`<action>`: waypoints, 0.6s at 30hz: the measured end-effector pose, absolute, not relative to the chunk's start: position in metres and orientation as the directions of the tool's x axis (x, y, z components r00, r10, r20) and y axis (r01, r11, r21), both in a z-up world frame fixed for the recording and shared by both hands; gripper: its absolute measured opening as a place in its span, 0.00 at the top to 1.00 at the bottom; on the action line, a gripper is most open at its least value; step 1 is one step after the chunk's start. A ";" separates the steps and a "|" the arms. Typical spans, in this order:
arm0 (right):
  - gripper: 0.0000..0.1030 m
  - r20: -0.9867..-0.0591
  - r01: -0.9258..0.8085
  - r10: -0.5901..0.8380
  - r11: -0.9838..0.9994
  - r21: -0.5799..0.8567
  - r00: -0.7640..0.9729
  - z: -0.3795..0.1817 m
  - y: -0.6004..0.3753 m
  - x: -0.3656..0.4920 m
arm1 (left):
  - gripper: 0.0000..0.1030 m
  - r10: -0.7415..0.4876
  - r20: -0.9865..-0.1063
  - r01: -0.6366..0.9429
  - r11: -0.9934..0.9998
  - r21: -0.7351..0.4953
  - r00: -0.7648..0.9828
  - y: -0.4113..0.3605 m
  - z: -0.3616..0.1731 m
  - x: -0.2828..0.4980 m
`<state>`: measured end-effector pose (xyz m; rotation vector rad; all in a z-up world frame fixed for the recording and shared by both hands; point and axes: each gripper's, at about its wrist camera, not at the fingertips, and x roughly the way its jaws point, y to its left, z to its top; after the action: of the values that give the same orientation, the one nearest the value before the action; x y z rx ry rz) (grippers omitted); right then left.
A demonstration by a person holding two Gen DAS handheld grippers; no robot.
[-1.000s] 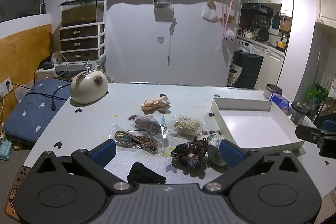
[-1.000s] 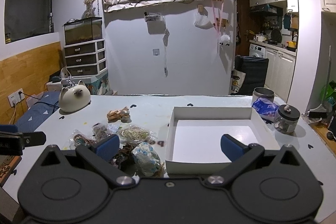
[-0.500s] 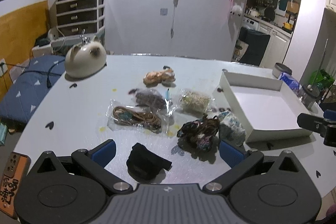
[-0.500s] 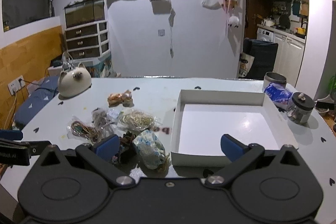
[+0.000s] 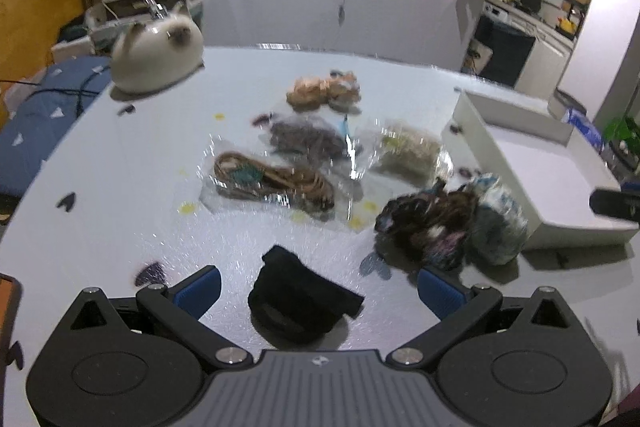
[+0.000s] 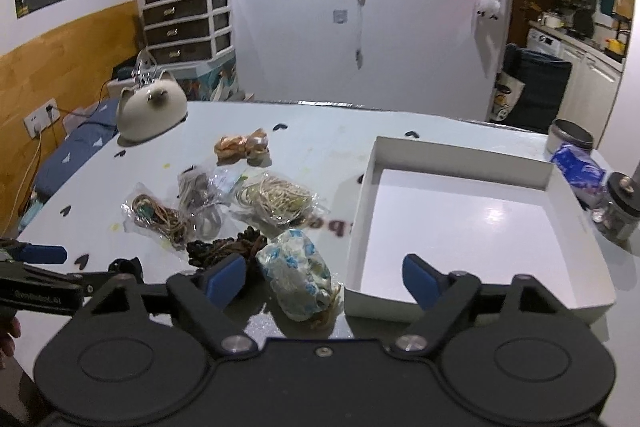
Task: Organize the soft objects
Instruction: 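Lower the left tool onto the black cloth and close it while the right tool approaches the floral bag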
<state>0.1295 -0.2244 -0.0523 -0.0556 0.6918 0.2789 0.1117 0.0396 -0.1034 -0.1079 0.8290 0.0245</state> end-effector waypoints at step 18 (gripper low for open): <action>0.25 -0.717 -0.470 0.313 0.882 -0.023 0.623 -0.079 -0.186 0.168 | 0.34 -0.132 -0.811 0.131 0.989 -0.069 0.569 0.060 -0.154 0.153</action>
<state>0.1679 -0.1861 -0.0795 -0.2167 0.7779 0.4539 0.1526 0.0602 -0.1539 -0.0012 0.9525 -0.1548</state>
